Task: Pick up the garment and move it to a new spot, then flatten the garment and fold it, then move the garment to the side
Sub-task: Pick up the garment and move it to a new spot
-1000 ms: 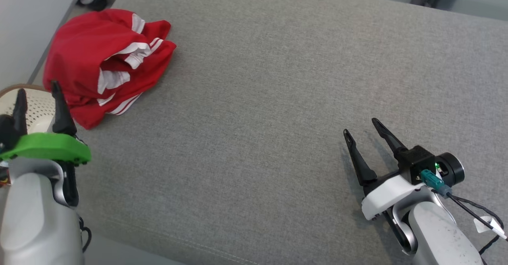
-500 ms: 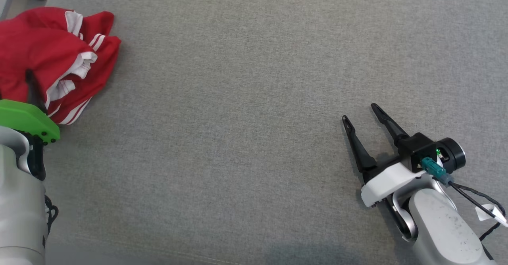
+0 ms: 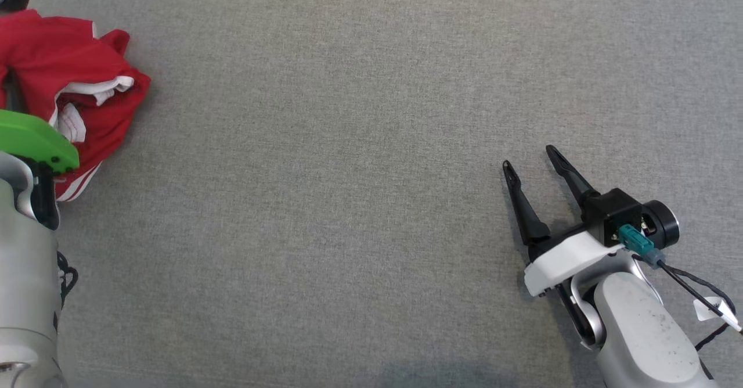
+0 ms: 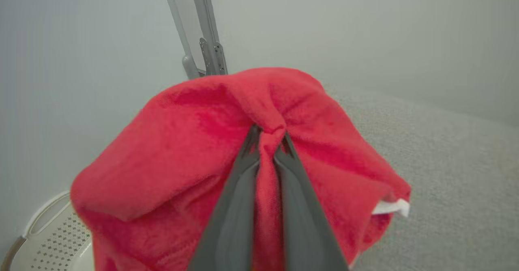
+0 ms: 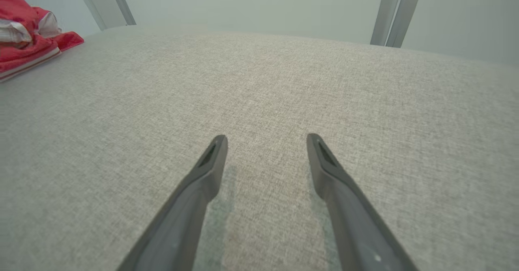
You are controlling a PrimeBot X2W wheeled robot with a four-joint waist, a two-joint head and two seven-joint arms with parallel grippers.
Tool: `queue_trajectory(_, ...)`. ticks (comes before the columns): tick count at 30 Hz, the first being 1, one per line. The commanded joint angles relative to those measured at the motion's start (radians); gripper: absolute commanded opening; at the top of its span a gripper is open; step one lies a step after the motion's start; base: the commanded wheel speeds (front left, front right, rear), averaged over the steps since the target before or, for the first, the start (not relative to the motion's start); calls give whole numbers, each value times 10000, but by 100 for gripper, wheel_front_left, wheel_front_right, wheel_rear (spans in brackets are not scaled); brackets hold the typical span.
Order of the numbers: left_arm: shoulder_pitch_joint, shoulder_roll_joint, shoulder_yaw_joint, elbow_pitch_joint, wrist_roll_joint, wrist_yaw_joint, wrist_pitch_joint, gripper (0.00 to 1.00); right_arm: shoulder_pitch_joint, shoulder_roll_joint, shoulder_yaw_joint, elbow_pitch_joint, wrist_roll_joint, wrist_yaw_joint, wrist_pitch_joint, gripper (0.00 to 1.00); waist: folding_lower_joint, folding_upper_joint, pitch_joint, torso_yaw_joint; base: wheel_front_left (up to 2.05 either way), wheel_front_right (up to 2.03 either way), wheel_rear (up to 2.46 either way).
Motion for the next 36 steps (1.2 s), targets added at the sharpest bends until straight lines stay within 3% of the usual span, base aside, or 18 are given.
queue_trajectory(1, -243, 30, -92, -155, 71, -11, -60, 0, 55, 84, -23, 44, 36, 1, -27, 100, 0, 0, -299, -152, 0, 0, 0)
queue_trajectory(8, -445, -441, -794, -1225, 410, -46, -96, 0, 253, 435, -128, 151, 183, 1, -28, 100, 0, 0, -1010, -690, 0, 0, 0)
queue_trajectory(21, 530, -2149, -3175, -2759, -275, -47, -92, 0, 447, 839, -512, 119, 271, 1, -27, 100, 0, 0, -1411, -1971, 0, 0, 0)
queue_trajectory(27, 1173, -2496, -5109, -3293, -1199, -48, -92, 0, 532, 906, -647, 77, 300, 1, -28, 100, 0, 0, -1471, -2561, 0, 0, 0)
queue_trajectory(34, 2039, -2523, -7524, -4728, -3488, -49, -93, 0, 695, 956, -771, 166, 347, 1, -28, 100, 0, 0, -1644, -3138, 0, 0, 0)
queue_trajectory(36, 2313, -2520, -7962, -5216, -3827, 148, -91, 0, 726, 958, -864, 168, 381, 1, -28, 100, 0, 0, -1690, -3241, 0, 0, 0)
